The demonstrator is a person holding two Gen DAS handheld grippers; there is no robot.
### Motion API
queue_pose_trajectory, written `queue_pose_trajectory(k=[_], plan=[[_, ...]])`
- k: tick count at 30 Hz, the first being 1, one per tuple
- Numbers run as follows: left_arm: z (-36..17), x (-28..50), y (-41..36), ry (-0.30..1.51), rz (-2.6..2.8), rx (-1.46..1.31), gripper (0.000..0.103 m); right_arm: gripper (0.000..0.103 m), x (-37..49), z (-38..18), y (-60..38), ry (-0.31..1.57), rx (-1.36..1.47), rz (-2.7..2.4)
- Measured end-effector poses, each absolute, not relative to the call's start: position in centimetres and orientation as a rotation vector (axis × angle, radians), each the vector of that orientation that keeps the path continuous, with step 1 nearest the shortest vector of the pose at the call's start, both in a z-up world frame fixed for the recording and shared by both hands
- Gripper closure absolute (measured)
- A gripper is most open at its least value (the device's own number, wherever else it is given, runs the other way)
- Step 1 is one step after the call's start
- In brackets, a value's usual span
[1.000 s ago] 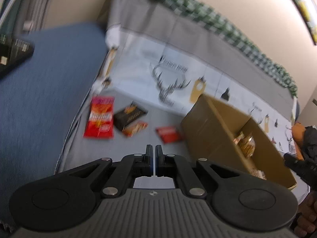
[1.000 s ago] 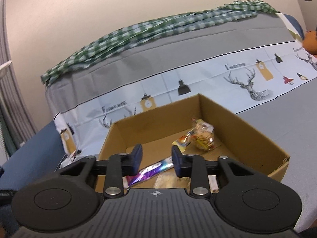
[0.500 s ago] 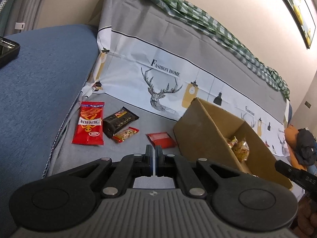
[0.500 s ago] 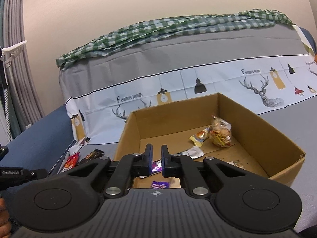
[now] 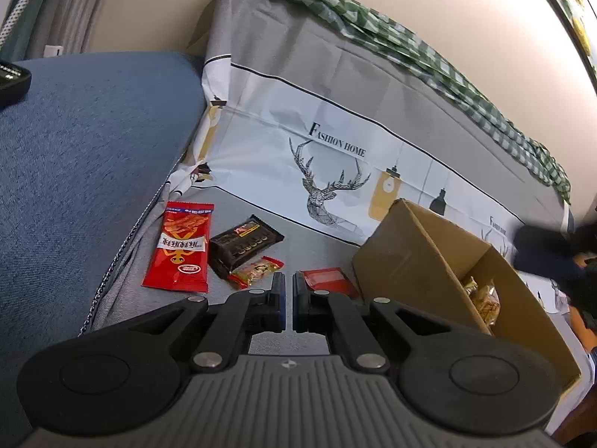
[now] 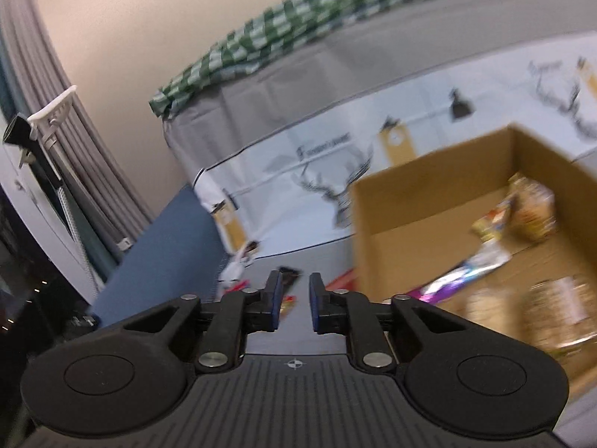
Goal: Organize snacks
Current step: 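Move both grippers from the box back to the remaining snacks, then lower the right gripper around the small red packet and close it, then lift the red packet with the right gripper while the left grasps the red chip bag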
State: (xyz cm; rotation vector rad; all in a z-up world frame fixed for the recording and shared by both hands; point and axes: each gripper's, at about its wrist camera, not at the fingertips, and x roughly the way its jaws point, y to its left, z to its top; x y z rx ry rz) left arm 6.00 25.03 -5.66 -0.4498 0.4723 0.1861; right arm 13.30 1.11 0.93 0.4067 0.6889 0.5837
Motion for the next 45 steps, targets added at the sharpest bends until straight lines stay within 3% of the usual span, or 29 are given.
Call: queue_pose_trajectory(k=[3,11,23,31,37,45], plan=[[-5.9,6.0,25.5,0.465,0.213,-0.464,0.102,0.074,16.1,0.4,5.1,0.764,0.411,0.590],[-6.3,5.3,27.4,0.433,0.287,-0.529,0.101,0.025,23.4,-4.9,15.3,1.015,0.326,0.371],[-6.9,4.9,28.7,0.421,0.283,-0.599,0.097,0.019,29.9,-12.0,17.5,1.180,0.372,0.036],[-7.1,4.8,28.9,0.420,0.276,-0.612,0.097,0.018,31.0,-13.0,19.0,1.181,0.325,-0.058],[-7.2,4.7,28.8,0.416,0.273,-0.604,0.097,0.055,30.3,-12.6,20.4,1.133,0.176,-0.107],[-7.2,4.6,28.7,0.414,0.275,-0.603,0.097,0.060,27.7,-10.6,21.3,1.059,0.011,0.087]])
